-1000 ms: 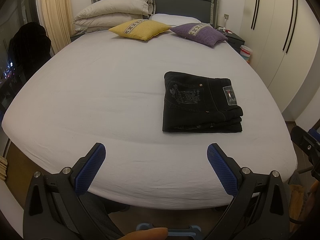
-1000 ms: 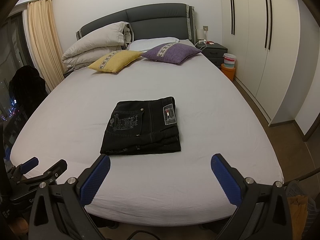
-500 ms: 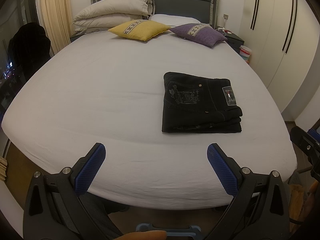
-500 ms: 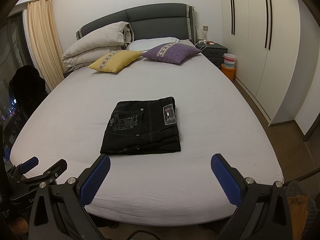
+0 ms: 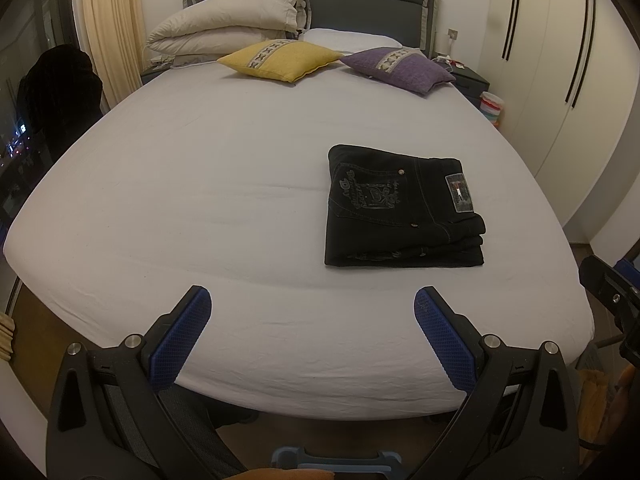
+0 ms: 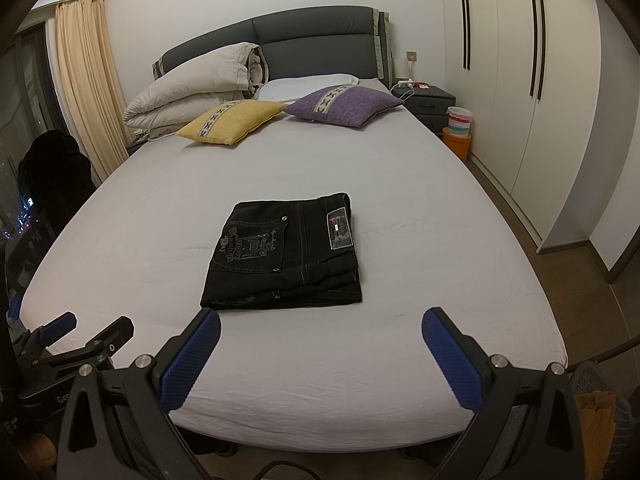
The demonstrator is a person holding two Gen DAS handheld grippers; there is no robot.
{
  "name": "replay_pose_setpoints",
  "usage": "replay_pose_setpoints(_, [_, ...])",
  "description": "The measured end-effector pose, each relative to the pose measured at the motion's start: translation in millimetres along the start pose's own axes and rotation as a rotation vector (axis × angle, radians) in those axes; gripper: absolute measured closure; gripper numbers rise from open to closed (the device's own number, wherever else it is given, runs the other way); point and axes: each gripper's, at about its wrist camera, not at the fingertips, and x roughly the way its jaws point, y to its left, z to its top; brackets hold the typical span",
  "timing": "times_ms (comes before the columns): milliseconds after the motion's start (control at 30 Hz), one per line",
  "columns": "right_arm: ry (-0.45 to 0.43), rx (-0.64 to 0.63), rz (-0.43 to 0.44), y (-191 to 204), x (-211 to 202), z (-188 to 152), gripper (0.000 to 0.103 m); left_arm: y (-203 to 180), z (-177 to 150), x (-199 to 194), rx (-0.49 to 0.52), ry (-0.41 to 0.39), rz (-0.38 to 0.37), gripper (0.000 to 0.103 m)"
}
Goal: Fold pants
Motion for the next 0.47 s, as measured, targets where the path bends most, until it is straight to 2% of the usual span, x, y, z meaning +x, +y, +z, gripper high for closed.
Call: replay_pose_setpoints(467, [0.004, 0.004, -0.002, 0.0, -1.8, -5.4, 0.0, -4.3, -0.3, -4.0, 0.009, -0.015, 0.004, 0.0])
